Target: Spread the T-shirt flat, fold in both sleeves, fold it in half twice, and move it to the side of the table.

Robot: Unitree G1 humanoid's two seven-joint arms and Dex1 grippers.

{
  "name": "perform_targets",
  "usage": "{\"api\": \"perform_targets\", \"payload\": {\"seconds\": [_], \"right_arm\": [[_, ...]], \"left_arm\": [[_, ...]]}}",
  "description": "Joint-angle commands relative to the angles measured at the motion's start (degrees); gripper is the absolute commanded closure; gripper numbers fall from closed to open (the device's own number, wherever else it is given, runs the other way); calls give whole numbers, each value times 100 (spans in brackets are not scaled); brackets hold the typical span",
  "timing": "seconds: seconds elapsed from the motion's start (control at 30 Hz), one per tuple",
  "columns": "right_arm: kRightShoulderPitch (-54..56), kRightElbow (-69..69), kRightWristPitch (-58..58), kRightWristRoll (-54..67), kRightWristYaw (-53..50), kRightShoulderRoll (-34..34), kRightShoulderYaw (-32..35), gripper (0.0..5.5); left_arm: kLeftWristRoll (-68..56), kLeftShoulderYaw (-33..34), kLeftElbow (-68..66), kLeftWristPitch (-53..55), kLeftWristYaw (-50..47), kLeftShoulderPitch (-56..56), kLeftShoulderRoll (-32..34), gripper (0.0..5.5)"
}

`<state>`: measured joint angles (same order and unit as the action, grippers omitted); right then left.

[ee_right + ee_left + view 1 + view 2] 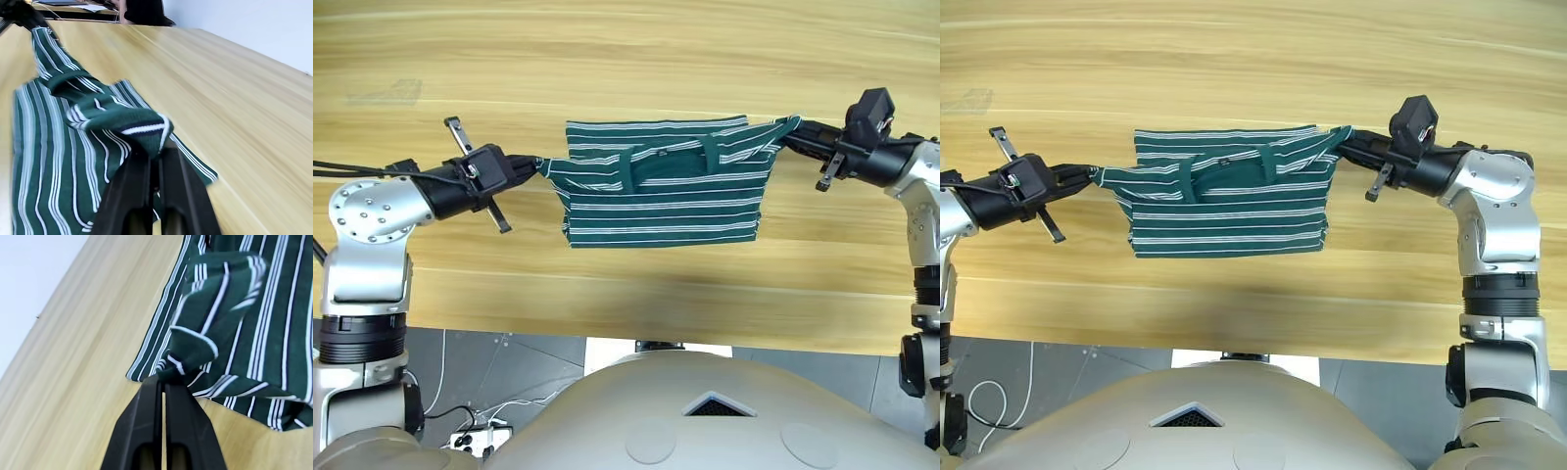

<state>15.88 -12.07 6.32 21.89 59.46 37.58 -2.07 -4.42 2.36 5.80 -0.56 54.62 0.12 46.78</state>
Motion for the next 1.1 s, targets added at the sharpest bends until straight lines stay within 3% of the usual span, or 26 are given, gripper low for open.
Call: {"api": "perform_targets", "payload": {"seconds": [0.03,0.23,0.53,0.67,1.1], "right_arm": [[341,-703,-344,-426,-73,-335,-192,550],[626,-1652,-893,-1017,-304,-774,-385,550],[1217,-2987,-1439,-1309,-1012,-1325,-122,550],[1327,-3281,-1593,-1378,-1097,-1393,-104,467],[1666,-3936,-2150,-1740,-1715,-1723,-59,232]], "left_arm": [[160,-297,-589,-215,-46,-432,-172,548],[205,-492,-1422,-479,-290,-837,-604,548],[97,-335,-2542,-421,-1034,-1287,-1359,548],[142,-335,-2825,-378,-1127,-1329,-1457,550],[202,-338,-3647,-572,-1640,-1810,-1935,332]]}}
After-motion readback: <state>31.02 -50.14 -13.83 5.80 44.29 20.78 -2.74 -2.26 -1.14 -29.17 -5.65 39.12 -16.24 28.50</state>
